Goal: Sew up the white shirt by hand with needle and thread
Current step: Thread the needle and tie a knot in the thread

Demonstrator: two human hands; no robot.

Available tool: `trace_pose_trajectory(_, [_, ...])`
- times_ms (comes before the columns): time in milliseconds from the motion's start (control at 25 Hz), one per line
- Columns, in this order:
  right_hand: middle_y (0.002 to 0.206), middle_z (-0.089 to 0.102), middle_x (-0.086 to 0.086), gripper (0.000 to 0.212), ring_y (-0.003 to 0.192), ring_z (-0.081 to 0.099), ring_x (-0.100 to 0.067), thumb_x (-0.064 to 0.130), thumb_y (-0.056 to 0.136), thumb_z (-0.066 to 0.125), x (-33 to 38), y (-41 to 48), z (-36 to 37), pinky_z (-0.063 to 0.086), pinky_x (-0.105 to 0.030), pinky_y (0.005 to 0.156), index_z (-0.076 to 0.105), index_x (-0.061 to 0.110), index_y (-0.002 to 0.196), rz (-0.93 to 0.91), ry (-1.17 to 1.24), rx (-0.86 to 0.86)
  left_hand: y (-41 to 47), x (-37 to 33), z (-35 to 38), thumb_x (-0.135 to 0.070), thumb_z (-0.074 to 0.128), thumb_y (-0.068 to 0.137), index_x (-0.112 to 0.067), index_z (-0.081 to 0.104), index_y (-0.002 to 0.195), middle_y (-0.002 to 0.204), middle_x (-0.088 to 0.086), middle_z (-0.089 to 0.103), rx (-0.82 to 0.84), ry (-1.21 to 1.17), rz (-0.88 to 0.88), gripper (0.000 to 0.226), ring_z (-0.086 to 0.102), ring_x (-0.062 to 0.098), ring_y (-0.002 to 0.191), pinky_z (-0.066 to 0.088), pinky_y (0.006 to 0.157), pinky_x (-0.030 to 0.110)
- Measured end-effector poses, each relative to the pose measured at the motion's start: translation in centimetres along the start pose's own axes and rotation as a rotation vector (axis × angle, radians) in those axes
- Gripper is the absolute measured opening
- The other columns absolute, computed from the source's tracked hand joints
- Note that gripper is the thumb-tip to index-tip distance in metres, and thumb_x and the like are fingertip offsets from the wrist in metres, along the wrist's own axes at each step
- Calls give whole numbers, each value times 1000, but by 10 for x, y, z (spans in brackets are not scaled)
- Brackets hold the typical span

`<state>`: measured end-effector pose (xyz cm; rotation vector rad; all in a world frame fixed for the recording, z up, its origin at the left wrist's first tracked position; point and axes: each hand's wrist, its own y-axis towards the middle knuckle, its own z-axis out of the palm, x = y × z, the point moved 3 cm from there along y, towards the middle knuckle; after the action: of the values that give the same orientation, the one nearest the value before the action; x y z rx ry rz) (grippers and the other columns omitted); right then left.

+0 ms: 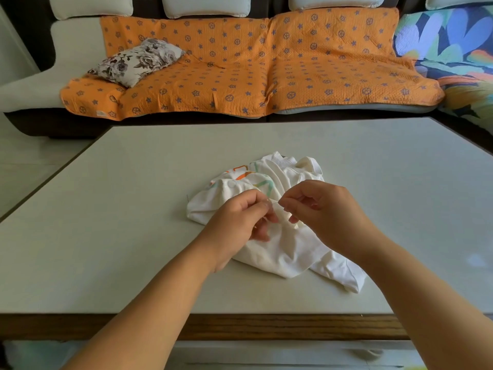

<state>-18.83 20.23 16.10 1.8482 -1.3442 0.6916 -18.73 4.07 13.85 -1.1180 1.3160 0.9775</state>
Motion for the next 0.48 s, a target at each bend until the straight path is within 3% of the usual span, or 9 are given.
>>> trace_pose_trajectory(40, [71,70,6,9,67,67,-7,19,90,67,0,1,0,52,-21,70,71,21,82,1,-2,-1,0,-1,2,-4,47,96,-12,54,71,71,3,58,0,-50,-58,27,40,10,49,37,48,21])
trace_pose_trajectory(160, [72,70,5,9,66,67,-5,19,91,67,0,1,2,50,-17,69,69,20,82,29,25,-1,0,-2,2,-6,46,88,-16,45,64,64,1,43,-38,-116,-194,27,22,9,46,15,42,20])
trace_pose_trajectory(280, [71,70,4,11,64,66,-4,20,91,66,-2,1,4,48,-13,67,69,21,80,64,36,-14,3,0,0,-10,51,86,-16,49,65,60,-3,38,-53,-265,-266,21,20,7,45,12,39,19])
trace_pose_trajectory(480, [68,68,7,11,65,64,-3,23,91,66,0,-4,13,51,-23,68,71,20,82,34,-14,-36,4,6,2,-17,61,84,-10,71,81,59,-5,40,-51,-565,-315,12,22,4,42,15,32,13])
